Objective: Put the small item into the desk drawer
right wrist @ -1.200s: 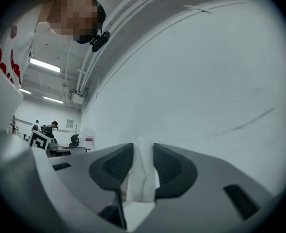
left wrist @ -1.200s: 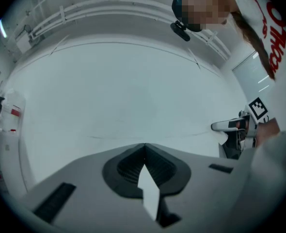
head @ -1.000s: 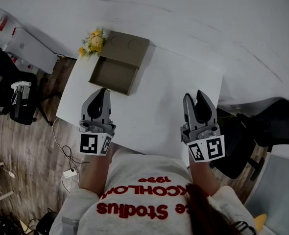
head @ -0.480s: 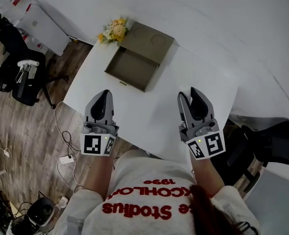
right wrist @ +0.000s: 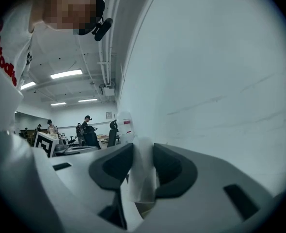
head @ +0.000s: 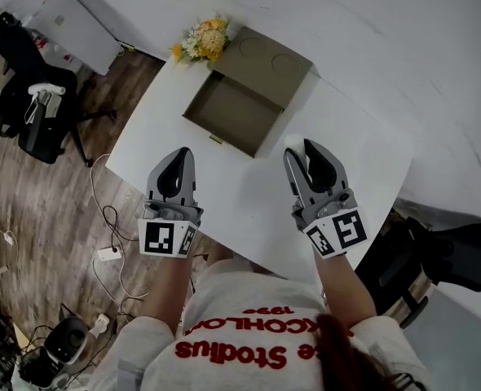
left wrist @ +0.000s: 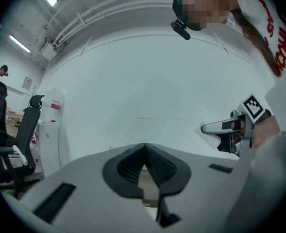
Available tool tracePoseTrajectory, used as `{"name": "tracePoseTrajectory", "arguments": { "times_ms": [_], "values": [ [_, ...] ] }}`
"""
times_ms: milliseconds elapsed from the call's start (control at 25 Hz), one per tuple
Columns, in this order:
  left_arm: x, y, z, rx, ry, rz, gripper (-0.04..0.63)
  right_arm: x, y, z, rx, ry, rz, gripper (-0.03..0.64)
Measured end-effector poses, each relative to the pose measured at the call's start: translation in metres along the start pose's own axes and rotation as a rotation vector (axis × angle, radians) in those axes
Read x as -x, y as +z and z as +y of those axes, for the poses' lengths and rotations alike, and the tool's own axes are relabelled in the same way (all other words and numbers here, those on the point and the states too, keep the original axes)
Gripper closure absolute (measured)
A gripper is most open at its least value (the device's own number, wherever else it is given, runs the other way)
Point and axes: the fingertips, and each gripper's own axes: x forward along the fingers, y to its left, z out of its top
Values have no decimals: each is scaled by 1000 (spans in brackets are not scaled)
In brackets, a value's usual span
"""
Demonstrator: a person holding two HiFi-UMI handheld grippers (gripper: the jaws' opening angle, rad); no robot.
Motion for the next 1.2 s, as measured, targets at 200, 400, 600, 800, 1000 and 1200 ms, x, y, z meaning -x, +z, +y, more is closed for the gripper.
{"name": "tracePoseTrajectory", "arguments": {
  "times_ms": [200,400,600,800,1000,1200],
  "values": [
    [-6,-20,18,17,25,35,589,-37,-29,-1,-15,30,60,485],
    [-12,-34,28,17,28,59,589,-78,-64,-2,-17,76,132,485],
    [-8,-46,34,28,41,83,589,-107,-117,3,66,99,251,483],
    [-2,-58,35,43,46,110,589,-118,-160,6,114,124,350,482],
    [1,-59,38,50,54,115,589,-120,-182,9,160,143,422,477],
    [4,-59,42,56,67,109,589,-119,-192,11,170,152,461,467]
  ]
}}
